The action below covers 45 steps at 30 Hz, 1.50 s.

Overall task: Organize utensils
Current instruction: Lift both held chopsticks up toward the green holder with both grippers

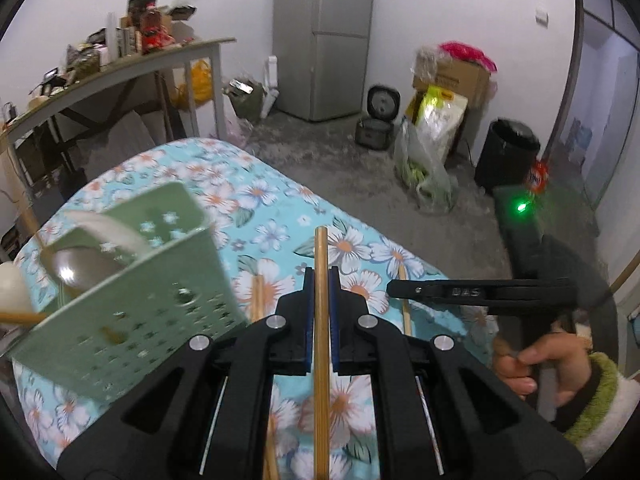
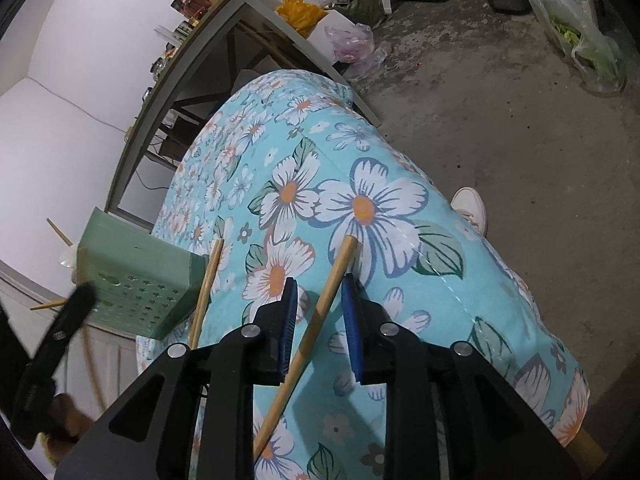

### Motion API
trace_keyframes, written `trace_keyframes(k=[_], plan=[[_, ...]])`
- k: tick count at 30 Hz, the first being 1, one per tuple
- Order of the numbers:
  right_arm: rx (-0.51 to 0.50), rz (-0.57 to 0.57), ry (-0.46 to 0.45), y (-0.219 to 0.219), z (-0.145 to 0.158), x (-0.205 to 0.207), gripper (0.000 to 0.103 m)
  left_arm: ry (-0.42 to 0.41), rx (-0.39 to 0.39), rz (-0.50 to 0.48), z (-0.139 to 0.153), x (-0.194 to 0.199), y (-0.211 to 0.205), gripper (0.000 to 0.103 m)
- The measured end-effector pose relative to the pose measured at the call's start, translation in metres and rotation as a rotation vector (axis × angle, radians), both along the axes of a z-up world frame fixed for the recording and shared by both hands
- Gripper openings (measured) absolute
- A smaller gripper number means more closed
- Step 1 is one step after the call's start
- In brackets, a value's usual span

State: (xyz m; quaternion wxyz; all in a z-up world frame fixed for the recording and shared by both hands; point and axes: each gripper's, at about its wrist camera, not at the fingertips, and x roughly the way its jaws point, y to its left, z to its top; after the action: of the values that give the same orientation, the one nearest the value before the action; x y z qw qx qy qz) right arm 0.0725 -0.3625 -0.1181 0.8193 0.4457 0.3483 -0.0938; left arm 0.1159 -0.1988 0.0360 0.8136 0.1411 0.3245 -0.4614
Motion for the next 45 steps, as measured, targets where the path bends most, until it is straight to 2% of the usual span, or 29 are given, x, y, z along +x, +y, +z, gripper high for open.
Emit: trace_keyframes(k=[9, 12, 14, 17, 20, 26, 32, 36, 40, 42, 45], plan=[[-0.087, -0.022, 0.044, 0.009, 0.006, 0.012, 0.022, 0.010, -0.117, 0.101, 0.032, -0.001, 0.067, 0.006], [-0.127, -0.031, 0.056, 0.014, 0.009, 0.013, 0.015, 0.012, -0.153, 0.137, 0.040, 0.000, 0.088, 0.006], [-0.130, -0.034, 0.051, 0.015, 0.010, 0.011, 0.014, 0.019, -0.187, 0.159, 0.047, 0.002, 0.104, 0.006], [-0.131, -0.032, 0.024, 0.018, 0.015, 0.007, 0.007, 0.016, -0.232, 0.188, 0.057, 0.004, 0.126, 0.006], [-0.153, -0.025, -0.031, 0.026, 0.033, 0.002, 0.007, 0.017, -0.287, 0.209, 0.069, 0.006, 0.145, 0.006], [-0.231, 0.025, -0.179, 0.050, 0.090, -0.008, 0.007, -0.051, -0.432, 0.235, 0.111, 0.005, 0.179, 0.006], [-0.293, 0.074, -0.298, 0.072, 0.137, -0.015, 0.007, -0.121, -0.586, 0.273, 0.149, 0.011, 0.196, 0.006], [-0.301, 0.093, -0.324, 0.081, 0.146, -0.016, 0.007, -0.141, -0.671, 0.305, 0.168, 0.023, 0.197, 0.006], [-0.274, 0.104, -0.323, 0.081, 0.141, -0.015, 0.007, -0.143, -0.730, 0.344, 0.181, 0.039, 0.192, 0.006], [-0.264, 0.105, -0.320, 0.081, 0.138, -0.015, 0.007, -0.122, -0.737, 0.366, 0.184, 0.052, 0.187, 0.006], [-0.256, 0.101, -0.315, 0.078, 0.133, -0.014, 0.007, -0.035, -0.711, 0.406, 0.180, 0.078, 0.181, 0.006]])
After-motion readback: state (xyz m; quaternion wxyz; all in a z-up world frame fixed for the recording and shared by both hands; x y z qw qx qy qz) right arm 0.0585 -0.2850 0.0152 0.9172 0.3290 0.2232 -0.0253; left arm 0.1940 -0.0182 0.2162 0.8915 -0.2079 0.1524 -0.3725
